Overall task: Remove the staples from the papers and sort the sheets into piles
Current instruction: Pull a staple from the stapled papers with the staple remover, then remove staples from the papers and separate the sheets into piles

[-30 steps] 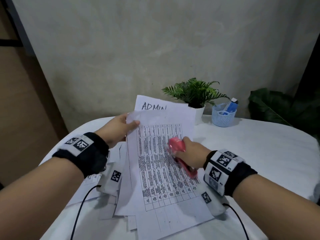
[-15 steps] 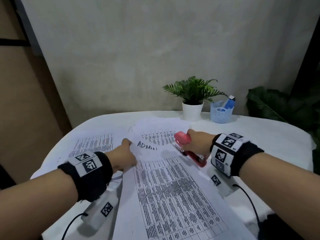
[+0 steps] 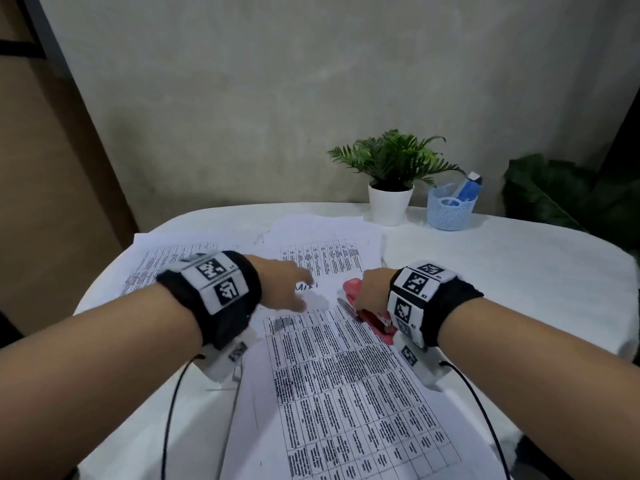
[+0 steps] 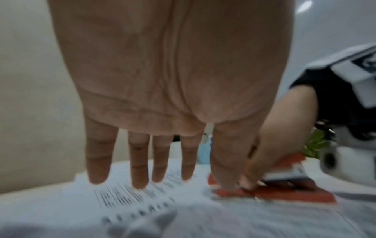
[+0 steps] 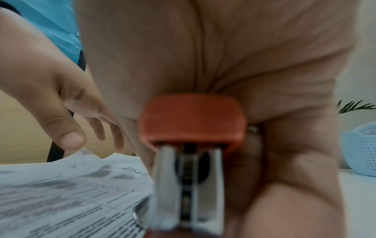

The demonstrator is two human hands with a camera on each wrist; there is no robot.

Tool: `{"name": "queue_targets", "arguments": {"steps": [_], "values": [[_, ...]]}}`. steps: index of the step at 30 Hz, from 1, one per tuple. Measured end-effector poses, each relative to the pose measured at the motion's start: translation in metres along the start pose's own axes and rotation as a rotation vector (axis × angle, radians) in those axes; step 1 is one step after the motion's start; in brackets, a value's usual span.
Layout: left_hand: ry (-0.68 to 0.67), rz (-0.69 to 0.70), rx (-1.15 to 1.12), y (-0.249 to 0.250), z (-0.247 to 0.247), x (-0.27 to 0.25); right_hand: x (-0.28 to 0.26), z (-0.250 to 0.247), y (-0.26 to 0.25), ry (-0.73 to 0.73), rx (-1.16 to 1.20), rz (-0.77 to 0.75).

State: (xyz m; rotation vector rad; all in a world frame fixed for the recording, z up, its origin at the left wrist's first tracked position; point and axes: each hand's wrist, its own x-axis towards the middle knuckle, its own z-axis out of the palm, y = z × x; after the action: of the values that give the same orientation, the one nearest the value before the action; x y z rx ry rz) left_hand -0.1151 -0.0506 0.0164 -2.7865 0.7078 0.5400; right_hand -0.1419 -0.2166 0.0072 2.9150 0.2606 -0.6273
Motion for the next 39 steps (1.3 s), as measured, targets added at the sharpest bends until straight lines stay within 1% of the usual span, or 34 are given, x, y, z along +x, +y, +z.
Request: {"name": "queue_targets", "arguments": {"steps": [2,5,7,13,19,22,25,27,30,34,36,39], "values": [[-0.057,0.063,0.002,0.017,0.008,0.006,0.012,0.003,0.000,0.024,-0.035,-0.007],[-0.129,0.075,0.060,0.031,0.019,0.014,0.033,0.013,0.007,0.099,-0.140,-0.009],[-0.133,0.081,0.076,0.032,0.018,0.015,0.040,0.017,0.011,0.136,-0.169,-0.006],[-0.138,0.094,0.094,0.028,0.015,0.019,0.034,0.016,0.005,0.160,-0.134,-0.035],[-0.142,0.088,0.113,0.027,0.016,0.019,0.027,0.017,0.007,0.228,-0.071,-0.035],[-0.146,0.089,0.125,0.026,0.017,0.021,0.020,0.013,0.011,0.193,-0.001,0.012],[-0.181,0.088,0.122,0.025,0.017,0.022,0.022,0.008,0.012,0.169,0.039,0.027],[-0.197,0.089,0.121,0.024,0.018,0.024,0.023,0.007,0.011,0.163,0.018,0.014],[-0.190,0.092,0.118,0.023,0.018,0.026,0.025,0.010,0.005,0.143,-0.081,-0.017],[-0.196,0.089,0.115,0.023,0.018,0.026,0.035,0.015,0.000,0.191,-0.137,-0.047],[-0.196,0.090,0.118,0.022,0.019,0.026,0.032,0.014,0.000,0.179,-0.112,-0.032],[-0.196,0.097,0.119,0.022,0.018,0.026,0.021,0.006,0.002,0.178,-0.014,-0.016]]}}
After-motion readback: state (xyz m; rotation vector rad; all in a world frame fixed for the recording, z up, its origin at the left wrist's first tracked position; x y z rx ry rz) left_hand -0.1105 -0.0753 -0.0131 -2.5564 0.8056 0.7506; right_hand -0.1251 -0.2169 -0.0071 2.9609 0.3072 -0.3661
